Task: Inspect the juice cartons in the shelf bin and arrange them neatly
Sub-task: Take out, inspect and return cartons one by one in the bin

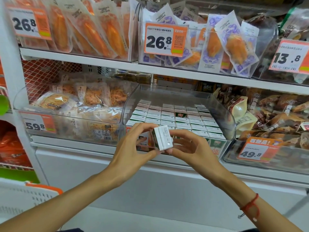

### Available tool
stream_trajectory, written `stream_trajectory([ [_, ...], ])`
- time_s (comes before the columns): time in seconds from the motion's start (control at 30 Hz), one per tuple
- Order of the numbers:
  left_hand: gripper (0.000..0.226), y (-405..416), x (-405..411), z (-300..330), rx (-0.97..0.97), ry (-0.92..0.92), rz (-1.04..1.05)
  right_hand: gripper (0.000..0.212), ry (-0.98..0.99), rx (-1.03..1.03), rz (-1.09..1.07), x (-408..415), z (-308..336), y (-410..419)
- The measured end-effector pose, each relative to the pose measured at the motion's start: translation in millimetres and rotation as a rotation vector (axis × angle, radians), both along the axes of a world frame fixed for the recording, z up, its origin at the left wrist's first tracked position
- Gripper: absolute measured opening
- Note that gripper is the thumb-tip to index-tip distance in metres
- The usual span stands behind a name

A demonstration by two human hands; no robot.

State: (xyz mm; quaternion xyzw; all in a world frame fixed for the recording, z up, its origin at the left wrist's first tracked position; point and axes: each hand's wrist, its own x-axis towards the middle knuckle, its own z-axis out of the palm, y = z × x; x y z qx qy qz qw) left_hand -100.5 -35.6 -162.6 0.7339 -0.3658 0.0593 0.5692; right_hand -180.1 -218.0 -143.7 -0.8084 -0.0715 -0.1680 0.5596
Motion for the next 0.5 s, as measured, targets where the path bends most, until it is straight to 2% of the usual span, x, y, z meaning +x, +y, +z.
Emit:
stream_trajectory([
  [0.13,0.055,-1.7,-3.0,1.0,0.002,-0.079,0.001,0.038,-0.031,-0.001,0.001,-2.1,-0.9,-0.3],
  [0.23,0.055,-2.8,-2.9,1.0,0.002,-0.049,-0.021,0.037,-0.039,-0.006,-0.017,-2.7,-0.4,-0.7],
  [0.5,0.048,-9.3,-7.4,6.7,-0.085,0.403,-0.246,0.03,-0.03,0.011,-0.069,-2.8,-0.3,-1.1],
])
